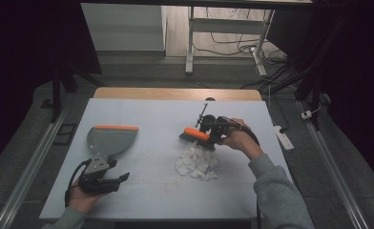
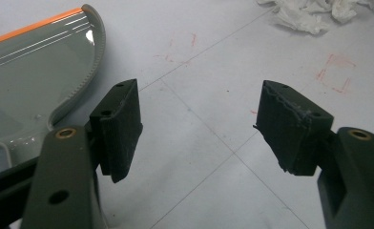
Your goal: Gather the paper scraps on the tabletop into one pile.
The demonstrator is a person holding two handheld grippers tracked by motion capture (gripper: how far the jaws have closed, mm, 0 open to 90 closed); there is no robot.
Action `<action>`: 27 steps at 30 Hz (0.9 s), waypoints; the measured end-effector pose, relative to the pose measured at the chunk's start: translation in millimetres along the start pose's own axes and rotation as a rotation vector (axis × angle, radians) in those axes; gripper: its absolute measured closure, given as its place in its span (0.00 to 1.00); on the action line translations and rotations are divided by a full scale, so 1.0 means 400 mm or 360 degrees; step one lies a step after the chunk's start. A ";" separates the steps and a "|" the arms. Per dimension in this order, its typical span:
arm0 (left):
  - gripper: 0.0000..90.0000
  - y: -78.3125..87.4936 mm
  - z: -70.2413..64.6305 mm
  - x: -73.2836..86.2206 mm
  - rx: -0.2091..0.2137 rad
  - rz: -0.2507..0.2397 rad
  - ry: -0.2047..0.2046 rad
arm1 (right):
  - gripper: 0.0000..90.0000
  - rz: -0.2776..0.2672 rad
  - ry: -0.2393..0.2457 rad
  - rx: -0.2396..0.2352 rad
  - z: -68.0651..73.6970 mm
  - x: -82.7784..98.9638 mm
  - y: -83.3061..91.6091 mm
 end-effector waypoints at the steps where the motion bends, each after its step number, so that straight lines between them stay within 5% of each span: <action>1: 0.36 0.000 -0.001 0.000 0.0000 0.0000 -0.0001 | 0.78 0.0016 0.0003 -0.0001 0.008 0.007 0.005; 3: 0.36 0.000 -0.002 -0.001 0.0001 0.0000 -0.0004 | 0.78 0.0012 0.0016 0.0009 0.014 0.020 0.017; 9: 0.36 -0.001 -0.001 -0.001 -0.0002 0.0002 -0.0002 | 0.78 -0.0169 -0.0160 0.0099 -0.017 0.039 0.069; 14: 0.36 -0.001 -0.001 -0.001 -0.0002 0.0004 -0.0002 | 0.78 -0.0230 -0.0254 0.0164 -0.039 0.057 0.094; 27: 0.36 -0.002 0.002 -0.004 -0.0002 -0.0004 0.0003 | 0.78 -0.0389 -0.0420 0.0172 -0.023 0.125 0.121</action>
Point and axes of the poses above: each handheld gripper's, and its own axes: y roughly backward along the jaws, x roughly out of its underside, z roughly to its left, the point moved 9 cm from there along -y, roughly forward along the jaws, and after that the axes turned 6 degrees about -z, right-handed, at the moved point
